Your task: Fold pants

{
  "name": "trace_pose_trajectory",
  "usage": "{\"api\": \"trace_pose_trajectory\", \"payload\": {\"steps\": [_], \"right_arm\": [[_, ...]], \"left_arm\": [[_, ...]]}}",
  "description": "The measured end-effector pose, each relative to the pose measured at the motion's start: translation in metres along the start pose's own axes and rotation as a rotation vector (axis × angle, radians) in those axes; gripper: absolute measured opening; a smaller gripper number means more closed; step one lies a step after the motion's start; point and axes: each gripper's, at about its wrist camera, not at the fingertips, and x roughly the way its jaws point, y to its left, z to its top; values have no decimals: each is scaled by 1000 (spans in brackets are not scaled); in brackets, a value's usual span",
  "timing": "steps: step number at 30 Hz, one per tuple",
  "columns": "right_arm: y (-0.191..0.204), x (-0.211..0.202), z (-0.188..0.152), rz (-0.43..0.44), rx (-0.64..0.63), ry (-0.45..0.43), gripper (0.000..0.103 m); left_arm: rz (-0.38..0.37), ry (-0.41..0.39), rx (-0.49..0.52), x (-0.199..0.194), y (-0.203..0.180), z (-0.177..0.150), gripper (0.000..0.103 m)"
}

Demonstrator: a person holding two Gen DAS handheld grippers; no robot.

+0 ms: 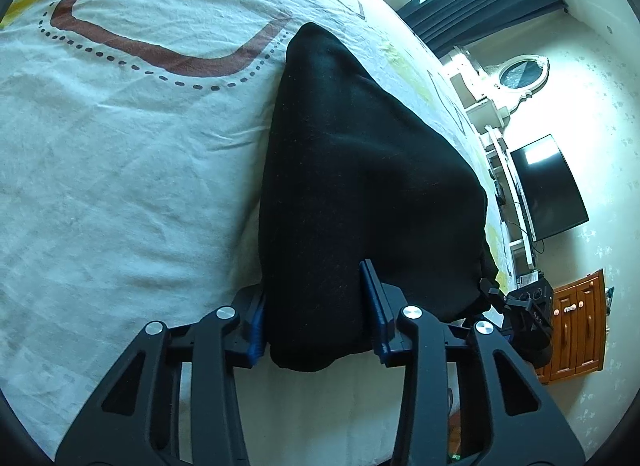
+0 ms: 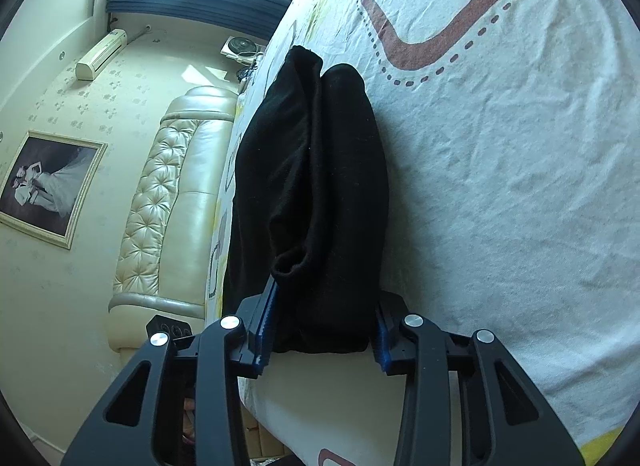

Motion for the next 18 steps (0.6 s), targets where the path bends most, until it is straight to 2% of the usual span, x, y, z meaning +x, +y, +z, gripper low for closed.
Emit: {"api": "trace_pose_trajectory", "payload": {"steps": [10,18], "right_arm": [[1,-6,0,9,-1,2,36],[0,-13,-2,10,1,11,36]], "left_arm": [[51,-10,37,-1,-7,-3,37],[52,7,41,-5,-6,-8,37]]}}
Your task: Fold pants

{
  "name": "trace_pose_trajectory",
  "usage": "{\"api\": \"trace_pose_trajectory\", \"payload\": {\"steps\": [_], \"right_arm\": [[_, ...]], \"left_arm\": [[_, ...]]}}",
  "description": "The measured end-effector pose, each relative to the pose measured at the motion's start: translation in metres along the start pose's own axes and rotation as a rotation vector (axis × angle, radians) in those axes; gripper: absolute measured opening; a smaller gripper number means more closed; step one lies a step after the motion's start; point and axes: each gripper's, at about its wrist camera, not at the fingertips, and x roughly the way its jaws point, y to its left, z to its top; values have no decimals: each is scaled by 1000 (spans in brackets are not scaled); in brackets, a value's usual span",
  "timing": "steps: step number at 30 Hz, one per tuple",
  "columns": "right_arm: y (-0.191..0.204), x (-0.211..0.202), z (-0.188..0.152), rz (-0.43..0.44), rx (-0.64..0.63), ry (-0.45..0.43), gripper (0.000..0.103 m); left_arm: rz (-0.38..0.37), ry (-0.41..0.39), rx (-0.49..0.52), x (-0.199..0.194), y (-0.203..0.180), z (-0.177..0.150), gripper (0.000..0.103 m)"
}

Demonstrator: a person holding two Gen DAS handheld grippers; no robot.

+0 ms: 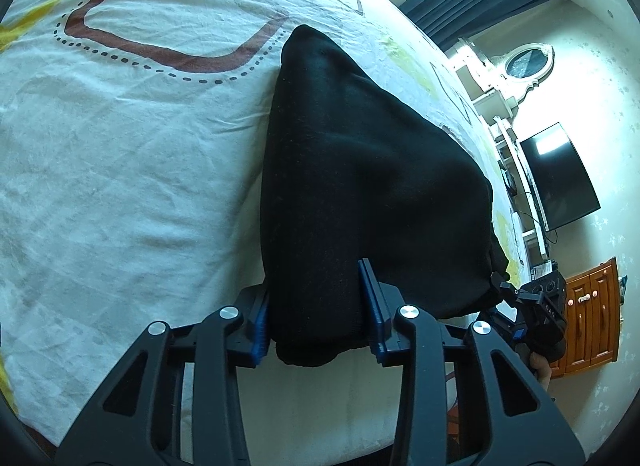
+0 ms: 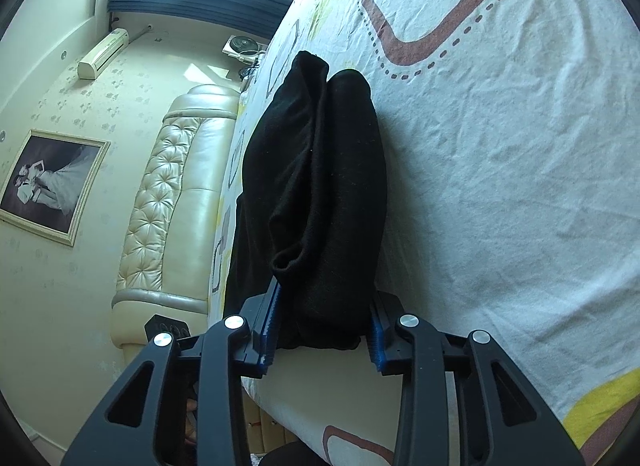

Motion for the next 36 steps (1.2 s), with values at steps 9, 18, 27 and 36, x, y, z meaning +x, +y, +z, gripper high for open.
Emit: {"api": "trace_pose_trajectory", "payload": {"steps": [9,18,27,36], "right_arm": [[-1,-7,-7,-7,6,15,36],[-9,-14,-17,-7,24,29,36],[-7,-15,-24,-14,22,37,36],[-9,-17,-26,-13,26,40,36]], "left_arm": [[9,17,11,-5,-3,-6,37],[23,28,34,-12,-6,-23,37],[20,38,35,-19,-5,-33,37],[16,42,30,-20,-1,-33,37]]}}
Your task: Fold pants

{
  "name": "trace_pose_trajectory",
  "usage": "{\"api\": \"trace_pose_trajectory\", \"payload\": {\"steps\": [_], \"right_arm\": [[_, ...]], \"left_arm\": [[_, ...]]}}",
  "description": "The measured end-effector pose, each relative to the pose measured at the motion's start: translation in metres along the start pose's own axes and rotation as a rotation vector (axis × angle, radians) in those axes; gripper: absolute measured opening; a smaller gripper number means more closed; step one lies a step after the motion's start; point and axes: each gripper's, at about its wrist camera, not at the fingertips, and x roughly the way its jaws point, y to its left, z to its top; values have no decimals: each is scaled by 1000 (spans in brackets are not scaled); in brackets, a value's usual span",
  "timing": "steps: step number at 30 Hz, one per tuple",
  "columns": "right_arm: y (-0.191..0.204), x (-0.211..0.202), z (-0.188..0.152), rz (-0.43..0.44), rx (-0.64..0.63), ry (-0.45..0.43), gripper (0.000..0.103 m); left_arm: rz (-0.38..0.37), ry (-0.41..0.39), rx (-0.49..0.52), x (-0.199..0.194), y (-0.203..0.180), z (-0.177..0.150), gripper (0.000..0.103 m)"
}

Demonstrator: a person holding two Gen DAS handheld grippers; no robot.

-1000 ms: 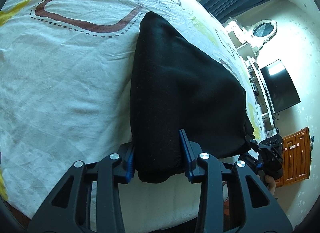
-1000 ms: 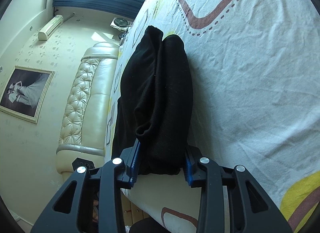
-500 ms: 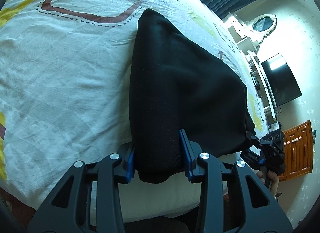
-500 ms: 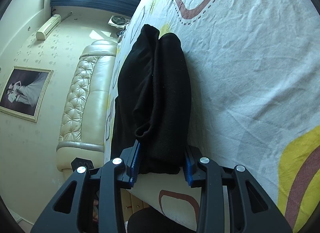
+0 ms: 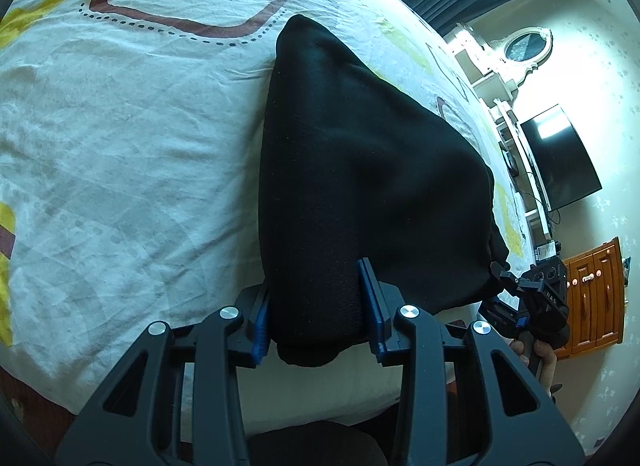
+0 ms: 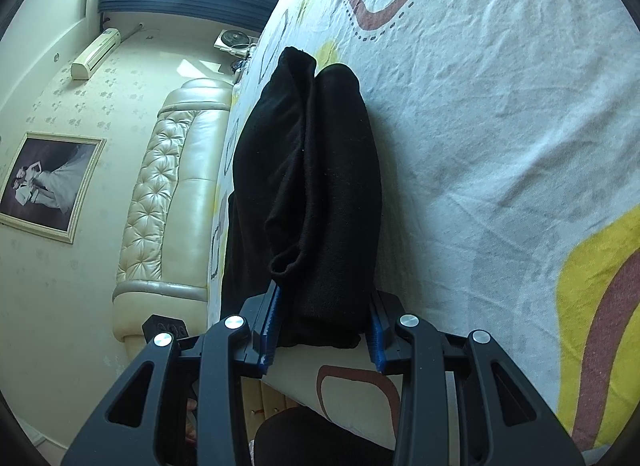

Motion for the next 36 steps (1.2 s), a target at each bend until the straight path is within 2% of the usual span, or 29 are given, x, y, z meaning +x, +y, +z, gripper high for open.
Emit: {"api": "trace_pose_trajectory", "payload": {"steps": [19,24,31,35,36], "right_arm": [[-9,0,-3,9,25,6,36],[-14,-1,-4,11,29,8,36],[-10,-3,-6,3,25,2,36],[-13,-3,-8,26,48,-1,38],[-14,-3,-8,34,54,-1,41]], "left_arm": [[-17,10,-14,0,3,2,39],[-23,14,-8,1,6,3,50],[-43,2,9,-2,8,3,58],[-83,11,-21,-1,15,4,66],[-93,12,-26,0,17,4,69]]}}
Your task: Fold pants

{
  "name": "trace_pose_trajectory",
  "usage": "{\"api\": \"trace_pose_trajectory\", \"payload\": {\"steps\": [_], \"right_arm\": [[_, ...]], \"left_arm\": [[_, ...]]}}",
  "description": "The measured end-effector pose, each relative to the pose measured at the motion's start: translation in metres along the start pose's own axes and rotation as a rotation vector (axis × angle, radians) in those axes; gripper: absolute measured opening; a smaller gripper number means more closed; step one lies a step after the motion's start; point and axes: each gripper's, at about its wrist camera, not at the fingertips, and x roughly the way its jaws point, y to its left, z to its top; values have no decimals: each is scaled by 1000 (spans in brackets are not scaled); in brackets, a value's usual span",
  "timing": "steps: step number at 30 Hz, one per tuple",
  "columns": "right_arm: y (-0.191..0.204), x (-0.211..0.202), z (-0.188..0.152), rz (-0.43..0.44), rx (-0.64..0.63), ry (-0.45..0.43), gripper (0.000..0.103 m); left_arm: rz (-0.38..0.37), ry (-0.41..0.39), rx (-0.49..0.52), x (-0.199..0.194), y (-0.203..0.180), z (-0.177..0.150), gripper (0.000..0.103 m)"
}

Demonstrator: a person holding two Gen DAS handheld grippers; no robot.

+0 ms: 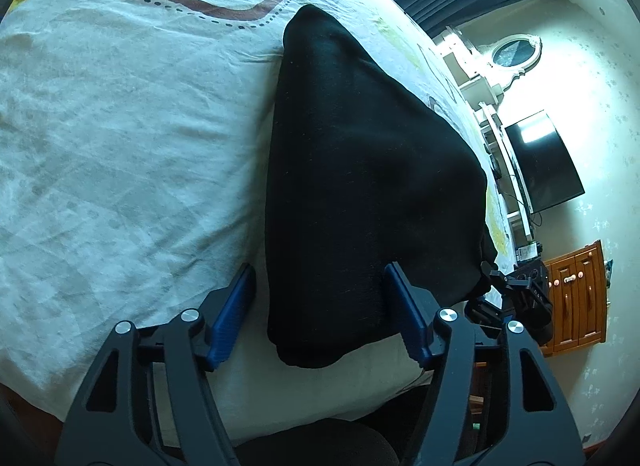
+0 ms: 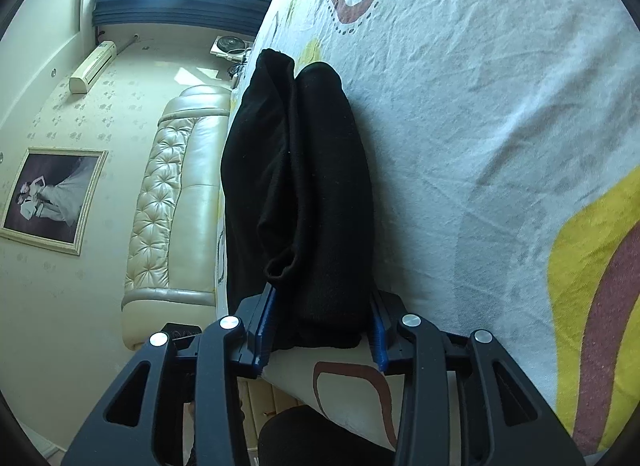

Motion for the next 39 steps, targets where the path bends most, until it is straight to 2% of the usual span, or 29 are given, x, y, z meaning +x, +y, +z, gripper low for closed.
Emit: {"api": "trace_pose_trajectory", "payload": {"steps": [1,3,8,13,22,25,29,32,39], "right_arm": [[-1,0,0,7,10,-2,43],[-3,-1,0,27,24,2,46],[-10,-5,0,75,53,11,47],[-9,-7,-3,69,57,15,47],[-6,-14,-3,-4,15,12,50],[-3,-14,-4,-29,1,3,50],[1,-13,-4,-76,-23,-9,51],[7,-13,-8,-112,-55,-14,57],[26,-12,-22,-232,-156,-15,72]], "left_arm": [[-11,2,1,0,1,0,70],[-28,9,25,1,-1,0,80],[-19,8,112,6,-12,-5,91],[-3,-6,159,8,-16,-11,91],[-62,-20,-4,2,-1,-4,91],[-27,-28,11,0,-4,-6,91],[88,-38,108,-2,-17,-13,91],[184,-64,168,-7,-27,-20,92],[325,-118,215,-24,-39,-32,92]]}}
